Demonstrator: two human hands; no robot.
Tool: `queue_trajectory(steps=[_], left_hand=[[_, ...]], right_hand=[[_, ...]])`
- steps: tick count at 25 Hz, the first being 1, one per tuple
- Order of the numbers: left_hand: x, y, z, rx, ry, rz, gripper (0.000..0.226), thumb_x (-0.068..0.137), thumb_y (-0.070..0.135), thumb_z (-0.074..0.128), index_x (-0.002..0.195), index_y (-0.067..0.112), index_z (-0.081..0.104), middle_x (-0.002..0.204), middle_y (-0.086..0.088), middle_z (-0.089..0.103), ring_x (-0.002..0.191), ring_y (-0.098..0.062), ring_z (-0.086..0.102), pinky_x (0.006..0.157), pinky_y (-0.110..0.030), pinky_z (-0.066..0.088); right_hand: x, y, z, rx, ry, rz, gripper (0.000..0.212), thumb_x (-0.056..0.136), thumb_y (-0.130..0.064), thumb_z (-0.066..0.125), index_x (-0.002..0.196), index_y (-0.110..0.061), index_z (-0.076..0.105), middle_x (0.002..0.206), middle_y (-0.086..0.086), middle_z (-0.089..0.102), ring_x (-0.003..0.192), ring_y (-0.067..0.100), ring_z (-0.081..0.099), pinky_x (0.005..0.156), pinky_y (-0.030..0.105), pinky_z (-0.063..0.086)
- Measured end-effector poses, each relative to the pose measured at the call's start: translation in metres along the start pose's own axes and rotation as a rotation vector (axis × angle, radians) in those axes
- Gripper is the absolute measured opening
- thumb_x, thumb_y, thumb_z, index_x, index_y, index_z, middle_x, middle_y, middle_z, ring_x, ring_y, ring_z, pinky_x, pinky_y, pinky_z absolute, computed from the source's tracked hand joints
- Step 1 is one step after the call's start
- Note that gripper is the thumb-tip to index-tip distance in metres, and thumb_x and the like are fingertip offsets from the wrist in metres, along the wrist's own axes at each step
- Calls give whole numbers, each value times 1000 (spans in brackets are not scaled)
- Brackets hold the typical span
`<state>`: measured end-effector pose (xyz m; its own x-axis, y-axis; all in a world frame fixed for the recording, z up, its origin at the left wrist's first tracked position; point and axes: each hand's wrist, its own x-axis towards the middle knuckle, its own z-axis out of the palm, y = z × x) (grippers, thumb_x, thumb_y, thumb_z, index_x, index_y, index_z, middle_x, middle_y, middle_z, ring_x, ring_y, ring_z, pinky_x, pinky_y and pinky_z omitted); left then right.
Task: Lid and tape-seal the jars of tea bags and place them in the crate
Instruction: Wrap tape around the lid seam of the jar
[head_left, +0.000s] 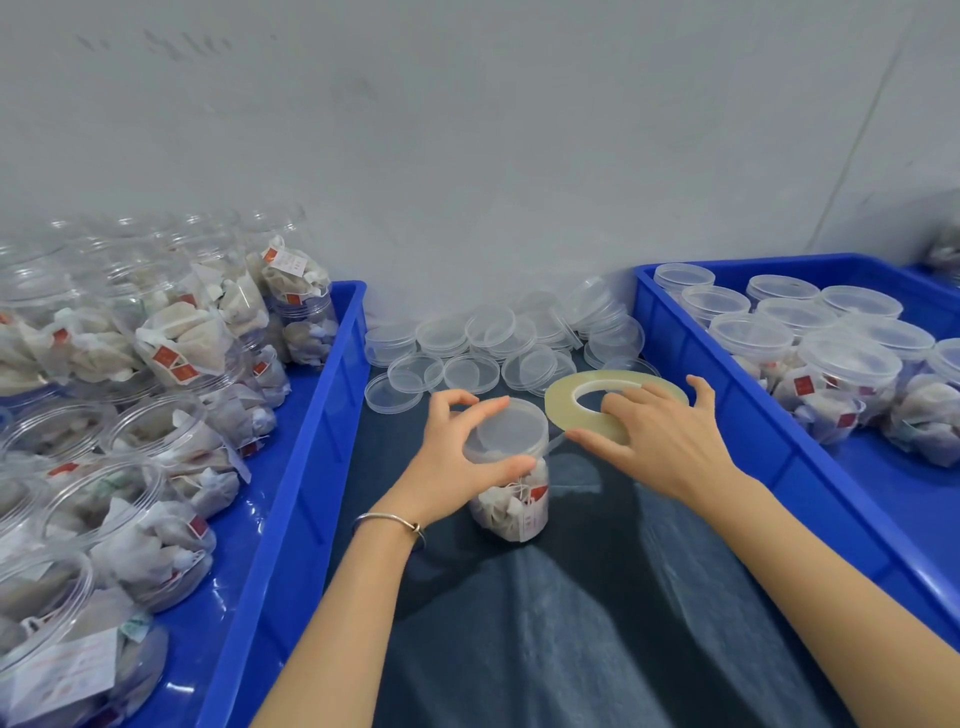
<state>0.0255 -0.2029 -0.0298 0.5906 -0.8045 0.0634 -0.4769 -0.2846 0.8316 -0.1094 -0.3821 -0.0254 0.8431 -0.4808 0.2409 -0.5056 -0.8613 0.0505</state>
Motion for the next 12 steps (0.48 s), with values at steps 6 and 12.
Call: queue_trajectory(steps=[6, 12], left_hand=[[9, 34, 26, 506, -72, -87, 60, 84, 54, 55, 134, 28, 35, 150, 1, 20, 143, -28, 4, 110, -60, 20], [13, 20, 39, 558, 72, -24, 46, 95, 52, 42, 139, 42, 33, 153, -4, 11, 141, -24, 2, 111, -56, 18]], right_hand=[[-3, -8, 4, -15, -60, -19, 61, 81, -70, 8, 86, -20, 43, 89, -10, 45, 104, 11, 43, 105, 56, 17], [-1, 0, 1, -49, -136, -53, 37, 94, -50, 23, 87, -18, 39, 89, -6, 41, 100, 15, 43, 109, 61, 13]])
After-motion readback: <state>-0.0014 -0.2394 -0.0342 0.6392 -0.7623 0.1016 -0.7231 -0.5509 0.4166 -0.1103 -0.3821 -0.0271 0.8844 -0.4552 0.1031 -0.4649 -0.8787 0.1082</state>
